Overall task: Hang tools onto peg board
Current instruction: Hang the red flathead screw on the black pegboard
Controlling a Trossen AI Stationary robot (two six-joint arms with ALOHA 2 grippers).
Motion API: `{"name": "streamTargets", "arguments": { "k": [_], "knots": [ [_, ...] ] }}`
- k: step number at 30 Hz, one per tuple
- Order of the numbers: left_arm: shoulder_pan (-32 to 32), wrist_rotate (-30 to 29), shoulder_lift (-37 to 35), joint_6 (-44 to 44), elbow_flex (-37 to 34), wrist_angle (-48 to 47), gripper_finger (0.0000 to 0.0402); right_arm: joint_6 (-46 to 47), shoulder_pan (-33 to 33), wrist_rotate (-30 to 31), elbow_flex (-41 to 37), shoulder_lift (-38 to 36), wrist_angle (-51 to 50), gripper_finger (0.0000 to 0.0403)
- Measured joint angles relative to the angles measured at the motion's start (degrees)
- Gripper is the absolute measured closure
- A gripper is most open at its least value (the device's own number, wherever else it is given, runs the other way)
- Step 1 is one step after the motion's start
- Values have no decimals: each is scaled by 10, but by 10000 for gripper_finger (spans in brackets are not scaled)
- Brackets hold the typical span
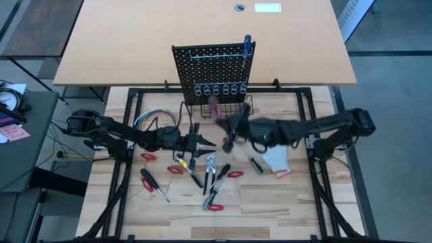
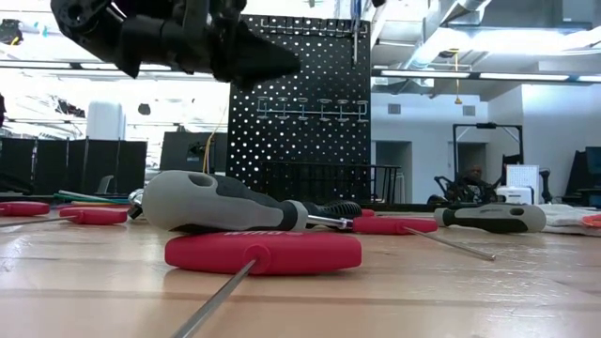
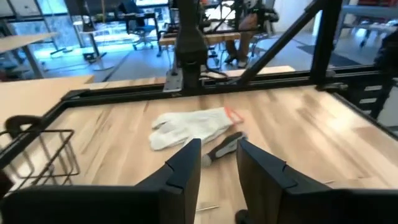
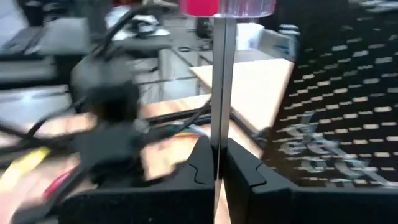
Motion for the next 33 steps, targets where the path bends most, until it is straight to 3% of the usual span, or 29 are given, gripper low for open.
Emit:
{"name": "streamTargets", "arguments": {
  "k": [7,12,17,30,33],
  "knots": [
    [3,-3,0,0,0,-4,306,37,-99,7,71,-30,-129,393],
    [3,-4,0,0,0,-13,307,64,-160,2,76,-52,-156,393],
    [3,-4,0,0,0,-11,307,67,-205,-52,76,-42,-152,393],
    [3,-4,0,5,0,-7,307,65,-266,-72,76,-30,-115,392],
    [3,-4,0,5,0,-6,307,60,-277,-103,76,-30,-107,392]
  ]
}}
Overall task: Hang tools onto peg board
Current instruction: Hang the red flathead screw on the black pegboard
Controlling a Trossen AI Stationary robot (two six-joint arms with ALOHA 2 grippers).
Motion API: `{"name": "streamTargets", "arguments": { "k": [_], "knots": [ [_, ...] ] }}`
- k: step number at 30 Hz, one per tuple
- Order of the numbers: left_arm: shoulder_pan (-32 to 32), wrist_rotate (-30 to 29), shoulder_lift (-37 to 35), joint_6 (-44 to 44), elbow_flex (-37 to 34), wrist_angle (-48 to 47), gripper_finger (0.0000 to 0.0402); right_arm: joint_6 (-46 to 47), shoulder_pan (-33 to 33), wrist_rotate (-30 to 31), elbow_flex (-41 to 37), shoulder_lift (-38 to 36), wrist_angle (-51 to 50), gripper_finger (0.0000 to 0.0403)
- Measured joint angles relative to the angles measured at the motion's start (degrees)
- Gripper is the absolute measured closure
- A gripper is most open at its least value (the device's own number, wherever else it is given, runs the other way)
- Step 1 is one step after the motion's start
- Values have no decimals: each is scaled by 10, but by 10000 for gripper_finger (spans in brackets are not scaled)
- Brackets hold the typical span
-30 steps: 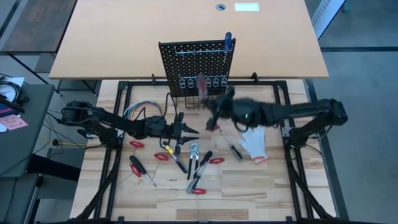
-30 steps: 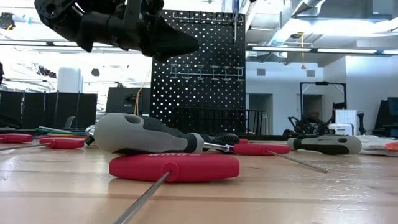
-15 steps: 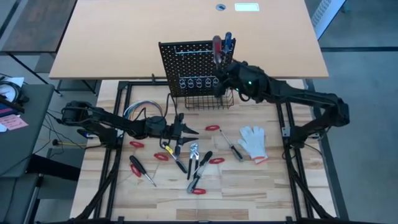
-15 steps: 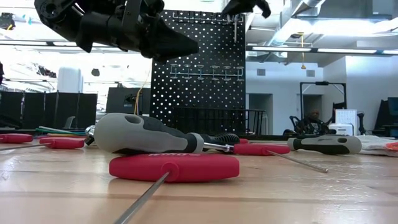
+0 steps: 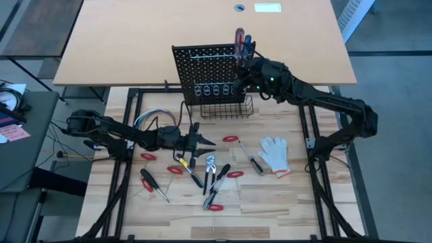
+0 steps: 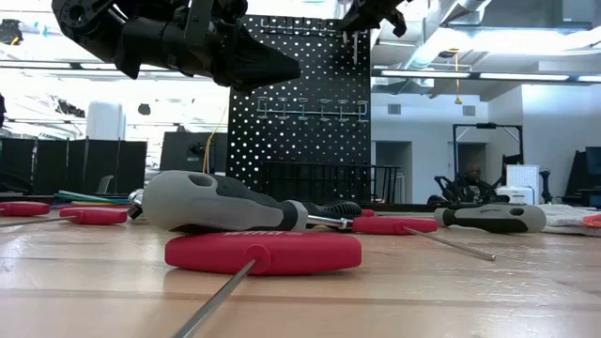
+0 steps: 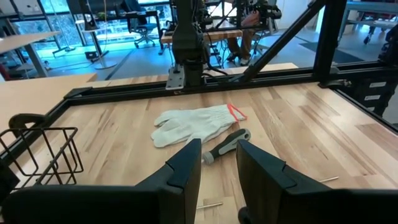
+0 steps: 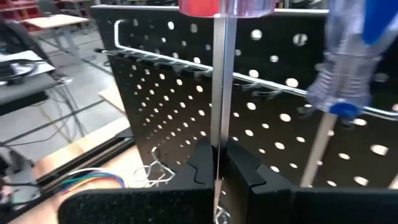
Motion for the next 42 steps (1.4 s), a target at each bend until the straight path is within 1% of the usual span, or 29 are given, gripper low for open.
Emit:
{"name": "streamTargets", "arguments": {
  "k": [3,11,21,42],
  "knots": [
    [0,0,0,0,0,0,307,0,-7,-13,0,10,11,392],
    [0,0,0,-1,0,-3,307,-1,-21,-16,0,35,18,391],
    [-1,0,0,-2,0,-12,307,-2,-26,-16,0,33,22,391],
    [-1,0,0,-1,0,-18,307,-31,-6,-12,0,20,14,391]
  ]
}}
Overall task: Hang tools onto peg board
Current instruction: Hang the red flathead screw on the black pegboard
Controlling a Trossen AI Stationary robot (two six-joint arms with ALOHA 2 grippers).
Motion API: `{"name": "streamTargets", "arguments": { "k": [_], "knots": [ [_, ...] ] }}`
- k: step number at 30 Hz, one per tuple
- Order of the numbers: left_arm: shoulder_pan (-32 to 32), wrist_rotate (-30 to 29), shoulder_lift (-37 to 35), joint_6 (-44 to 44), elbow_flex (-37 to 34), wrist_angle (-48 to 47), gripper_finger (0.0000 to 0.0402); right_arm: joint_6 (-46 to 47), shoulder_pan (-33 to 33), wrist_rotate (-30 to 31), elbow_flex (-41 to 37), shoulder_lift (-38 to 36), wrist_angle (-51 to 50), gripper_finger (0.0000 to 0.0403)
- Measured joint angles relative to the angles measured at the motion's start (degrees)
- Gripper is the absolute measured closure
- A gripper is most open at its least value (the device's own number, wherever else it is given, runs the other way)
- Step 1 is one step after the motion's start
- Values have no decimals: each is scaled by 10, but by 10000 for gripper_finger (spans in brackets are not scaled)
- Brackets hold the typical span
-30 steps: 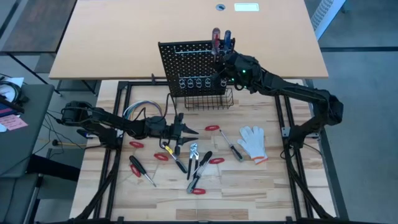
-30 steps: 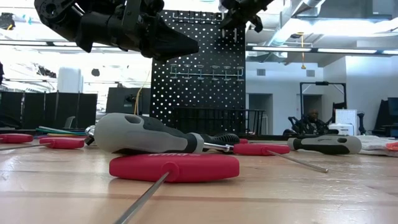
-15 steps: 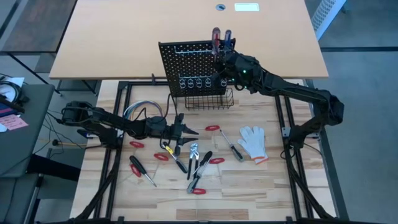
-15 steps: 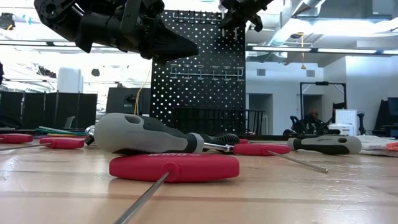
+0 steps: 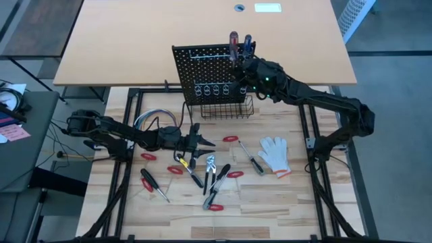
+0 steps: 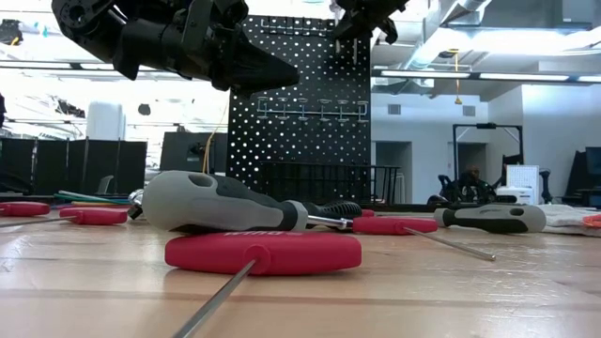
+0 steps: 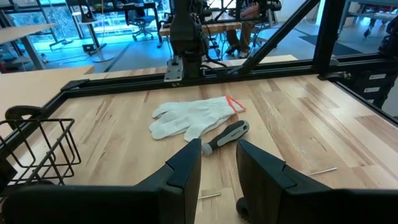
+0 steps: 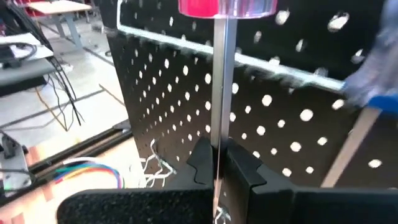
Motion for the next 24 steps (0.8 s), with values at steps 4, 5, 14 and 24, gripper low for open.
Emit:
{"name": "streamTargets", "arguments": {
  "k": [4,5,14,24],
  "knots": [
    [0,0,0,0,0,0,307,1,-3,0,0,-13,-4,391],
    [0,0,0,0,0,0,307,2,-5,0,0,-16,-7,391],
    [0,0,0,0,0,2,307,15,-22,-3,0,-11,-23,390],
    [0,0,0,0,0,1,307,15,-24,-4,0,-7,-20,390]
  ]
}}
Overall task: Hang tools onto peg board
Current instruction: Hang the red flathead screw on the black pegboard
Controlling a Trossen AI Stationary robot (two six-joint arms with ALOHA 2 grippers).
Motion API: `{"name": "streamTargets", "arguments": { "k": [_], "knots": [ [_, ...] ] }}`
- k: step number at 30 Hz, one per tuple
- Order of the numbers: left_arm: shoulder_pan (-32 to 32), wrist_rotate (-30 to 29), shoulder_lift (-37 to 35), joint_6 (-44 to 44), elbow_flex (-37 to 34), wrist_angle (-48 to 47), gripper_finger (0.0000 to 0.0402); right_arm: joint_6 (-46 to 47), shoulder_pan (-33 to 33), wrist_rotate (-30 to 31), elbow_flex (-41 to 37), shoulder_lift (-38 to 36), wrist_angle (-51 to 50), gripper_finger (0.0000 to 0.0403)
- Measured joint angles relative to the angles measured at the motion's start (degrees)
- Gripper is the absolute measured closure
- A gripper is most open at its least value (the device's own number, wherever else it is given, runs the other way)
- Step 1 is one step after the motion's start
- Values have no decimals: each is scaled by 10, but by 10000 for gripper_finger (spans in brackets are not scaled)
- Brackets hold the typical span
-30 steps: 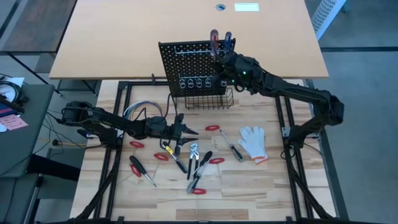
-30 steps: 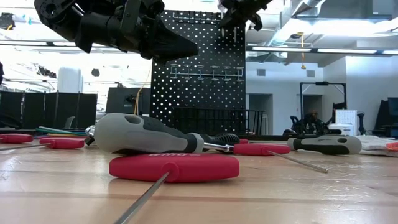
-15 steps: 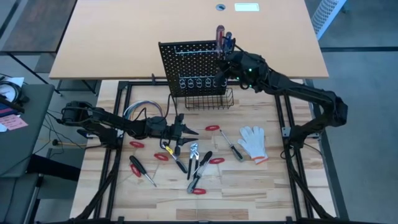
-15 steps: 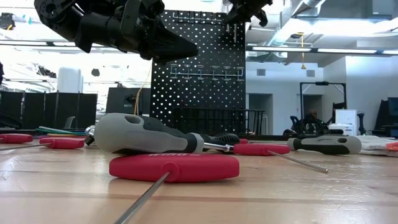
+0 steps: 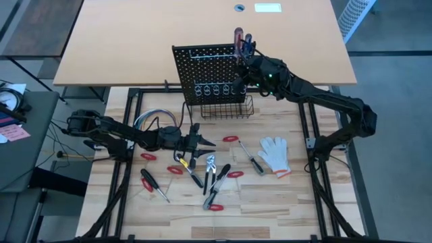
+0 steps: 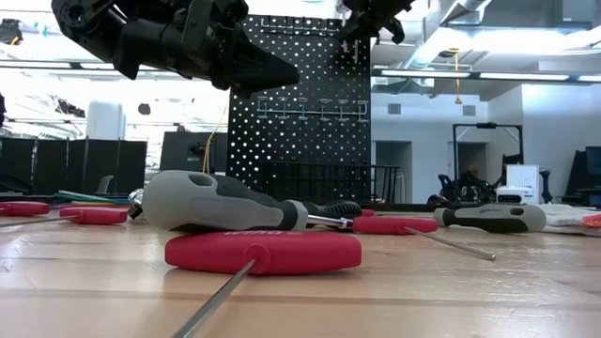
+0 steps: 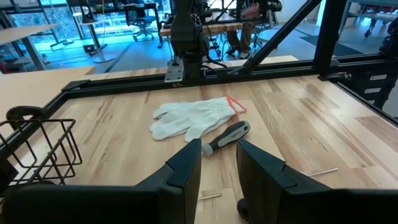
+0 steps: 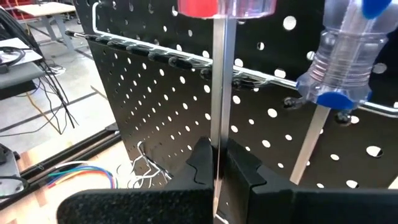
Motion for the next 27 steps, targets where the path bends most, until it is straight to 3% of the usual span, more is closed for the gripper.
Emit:
{"name": "streamTargets", "arguments": {
  "k": [17,27],
  "knots": [
    [0,0,0,-4,0,-3,307,-13,-21,-7,1,32,-19,388],
    [-1,0,0,-4,0,-2,307,-15,-24,-5,-2,34,-72,350]
  ]
}}
